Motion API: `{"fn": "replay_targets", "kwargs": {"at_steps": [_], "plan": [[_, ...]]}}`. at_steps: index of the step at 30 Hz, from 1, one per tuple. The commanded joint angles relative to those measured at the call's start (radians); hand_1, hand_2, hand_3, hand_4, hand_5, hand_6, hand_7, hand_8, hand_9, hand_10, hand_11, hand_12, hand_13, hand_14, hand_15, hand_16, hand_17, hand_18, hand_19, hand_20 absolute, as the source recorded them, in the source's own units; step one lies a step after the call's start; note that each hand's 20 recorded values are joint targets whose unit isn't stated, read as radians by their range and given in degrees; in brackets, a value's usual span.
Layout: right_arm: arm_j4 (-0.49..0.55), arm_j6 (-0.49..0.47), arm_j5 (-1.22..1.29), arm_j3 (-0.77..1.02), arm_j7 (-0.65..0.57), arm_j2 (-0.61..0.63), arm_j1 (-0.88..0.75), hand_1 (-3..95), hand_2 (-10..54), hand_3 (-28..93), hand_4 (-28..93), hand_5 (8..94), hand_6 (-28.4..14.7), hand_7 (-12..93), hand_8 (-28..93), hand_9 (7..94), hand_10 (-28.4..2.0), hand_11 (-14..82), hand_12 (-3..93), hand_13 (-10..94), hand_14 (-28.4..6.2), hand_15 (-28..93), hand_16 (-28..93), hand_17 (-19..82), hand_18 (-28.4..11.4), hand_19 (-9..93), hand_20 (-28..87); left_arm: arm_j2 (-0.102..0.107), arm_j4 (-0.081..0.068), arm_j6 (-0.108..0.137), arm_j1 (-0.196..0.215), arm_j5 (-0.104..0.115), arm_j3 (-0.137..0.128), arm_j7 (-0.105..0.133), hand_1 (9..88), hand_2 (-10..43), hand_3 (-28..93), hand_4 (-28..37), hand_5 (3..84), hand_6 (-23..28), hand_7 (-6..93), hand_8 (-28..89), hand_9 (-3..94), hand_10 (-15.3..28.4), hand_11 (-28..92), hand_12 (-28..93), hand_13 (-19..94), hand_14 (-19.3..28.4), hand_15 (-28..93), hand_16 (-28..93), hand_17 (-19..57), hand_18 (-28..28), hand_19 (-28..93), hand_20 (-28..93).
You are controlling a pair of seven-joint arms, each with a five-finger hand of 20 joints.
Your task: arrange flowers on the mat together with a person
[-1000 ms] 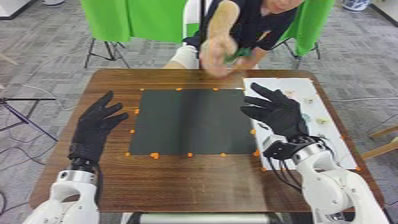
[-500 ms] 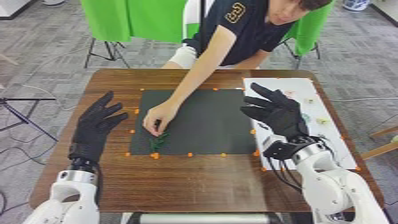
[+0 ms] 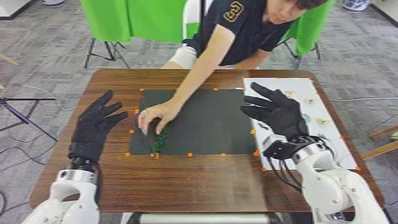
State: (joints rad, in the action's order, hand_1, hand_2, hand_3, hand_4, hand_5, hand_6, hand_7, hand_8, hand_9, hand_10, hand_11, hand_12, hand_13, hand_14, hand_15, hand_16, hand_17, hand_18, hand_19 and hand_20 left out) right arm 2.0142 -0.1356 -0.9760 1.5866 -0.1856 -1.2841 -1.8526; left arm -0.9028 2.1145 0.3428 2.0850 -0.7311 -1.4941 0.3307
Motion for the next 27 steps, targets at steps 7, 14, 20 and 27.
{"fn": "replay_targets", "kwargs": {"at_steps": [7,14,20,27], "plan": [[0.013,0.009,0.001,0.006,0.003,0.006,-0.001,11.3,11.6,80,-28,43.5,3.4,13,-12,46.7,-14.9,9.0,14.0,37,-19.4,27,16,3,-18.6,42,17,-0.006,-0.001,0.009,0.005,0.0,0.0,-0.002,23.4,7.6,79,-28.3,33.4,5.0,13.7,-11,33.8,17.5,24,7,28,25.5,49,-9,-8.6,22.5,47,15],[0.065,0.067,-0.076,0.058,0.0,0.096,-0.012,13.9,9.8,80,-27,43.5,3.2,13,-12,47.1,-15.2,9.8,14.2,38,-19.4,30,16,3,-19.2,46,19,0.02,0.006,0.03,0.014,0.019,0.003,0.023,23.5,7.5,79,-28.3,33.4,5.1,13.5,-11,33.7,17.4,24,7,28,25.3,49,-9,-8.6,22.5,47,15],[0.122,0.089,-0.217,0.182,-0.056,0.214,-0.064,20.2,4.1,79,-26,43.7,3.0,14,-12,50.7,-14.6,13.8,14.8,44,-17.6,39,14,8,-22.3,54,21,0.026,0.009,0.032,0.02,0.02,-0.001,0.022,23.7,7.5,79,-28.3,33.5,5.2,13.2,-11,33.6,17.4,24,7,27,25.1,49,-9,-8.6,22.4,47,15],[0.167,0.259,-0.412,0.246,-0.165,0.341,-0.156,25.9,0.5,78,-25,47.1,1.6,15,-13,58.5,-14.4,23.2,15.6,54,-14.9,52,13,14,-24.0,61,21,0.02,0.016,0.033,0.038,0.011,-0.015,0.017,23.7,7.5,79,-28.3,33.4,5.1,13.2,-11,33.5,17.3,24,7,27,25.1,49,-9,-8.5,22.4,47,15]]}}
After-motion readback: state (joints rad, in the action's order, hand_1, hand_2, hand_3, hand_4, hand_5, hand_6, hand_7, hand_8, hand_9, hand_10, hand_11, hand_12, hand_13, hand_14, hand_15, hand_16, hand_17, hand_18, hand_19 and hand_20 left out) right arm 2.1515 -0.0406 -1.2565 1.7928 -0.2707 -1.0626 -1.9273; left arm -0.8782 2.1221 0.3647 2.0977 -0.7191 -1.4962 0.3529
